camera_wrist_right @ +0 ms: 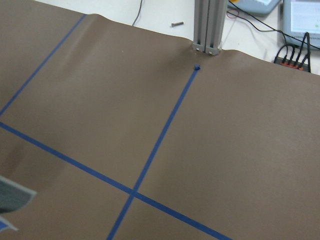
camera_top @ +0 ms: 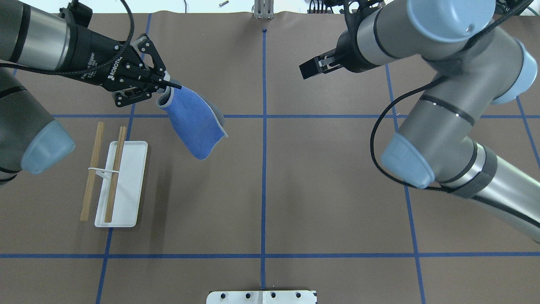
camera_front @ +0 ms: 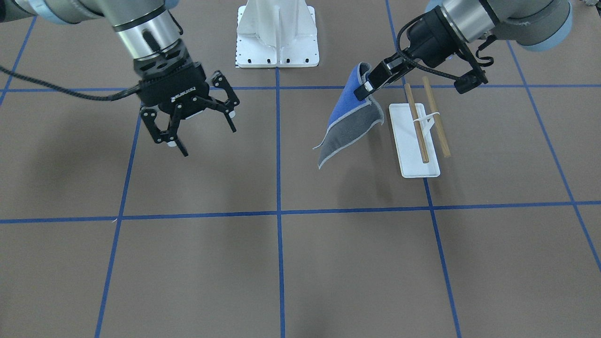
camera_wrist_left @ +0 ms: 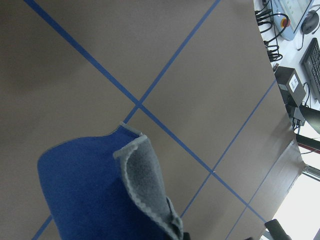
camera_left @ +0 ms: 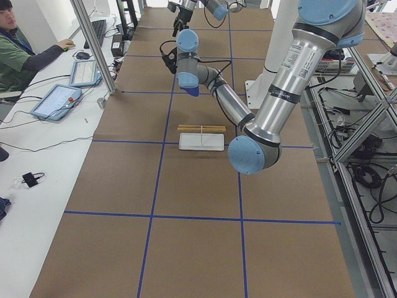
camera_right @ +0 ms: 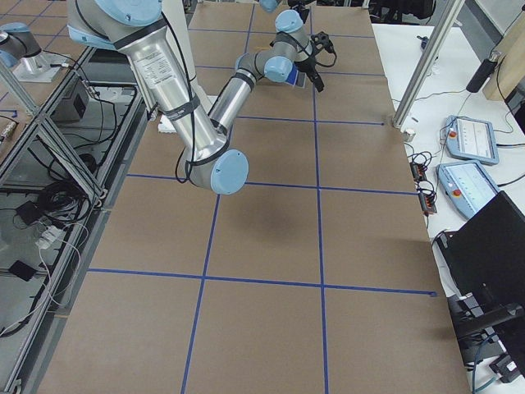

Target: Hang towel on rack

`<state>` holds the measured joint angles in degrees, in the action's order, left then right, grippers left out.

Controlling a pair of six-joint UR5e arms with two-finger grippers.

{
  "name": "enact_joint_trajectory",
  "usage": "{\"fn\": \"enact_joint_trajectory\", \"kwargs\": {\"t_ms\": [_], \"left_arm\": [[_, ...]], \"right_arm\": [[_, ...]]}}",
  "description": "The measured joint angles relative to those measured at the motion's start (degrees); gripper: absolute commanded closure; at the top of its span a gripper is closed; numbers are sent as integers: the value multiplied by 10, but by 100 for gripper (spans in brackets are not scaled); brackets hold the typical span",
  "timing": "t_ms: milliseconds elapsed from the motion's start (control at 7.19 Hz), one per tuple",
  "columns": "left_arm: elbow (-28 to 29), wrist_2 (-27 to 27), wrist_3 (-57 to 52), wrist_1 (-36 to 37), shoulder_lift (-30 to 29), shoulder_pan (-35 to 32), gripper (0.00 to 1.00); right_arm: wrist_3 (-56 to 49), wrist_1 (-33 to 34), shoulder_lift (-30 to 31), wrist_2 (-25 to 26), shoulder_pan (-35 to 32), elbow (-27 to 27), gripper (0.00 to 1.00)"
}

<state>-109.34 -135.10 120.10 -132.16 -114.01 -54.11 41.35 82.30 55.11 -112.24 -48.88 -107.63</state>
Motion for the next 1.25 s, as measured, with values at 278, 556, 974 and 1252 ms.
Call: {"fn": "enact_joint_trajectory", "kwargs": {"t_ms": [278,556,974,1252], "left_arm": [[-7,-5,-67,0,46,-14,100],[-9,-5,-148,0,95,-25,100],[-9,-5,-275,-2,174,-38,100],[0,-5,-339,-18,223,-43,100]], "right_arm": [[-4,33,5,-85,-72,55,0],[-25,66,19,-125,-121,92,0],[-170,94,71,-138,-166,115,0],[-204,95,87,-134,-175,124,0]]}}
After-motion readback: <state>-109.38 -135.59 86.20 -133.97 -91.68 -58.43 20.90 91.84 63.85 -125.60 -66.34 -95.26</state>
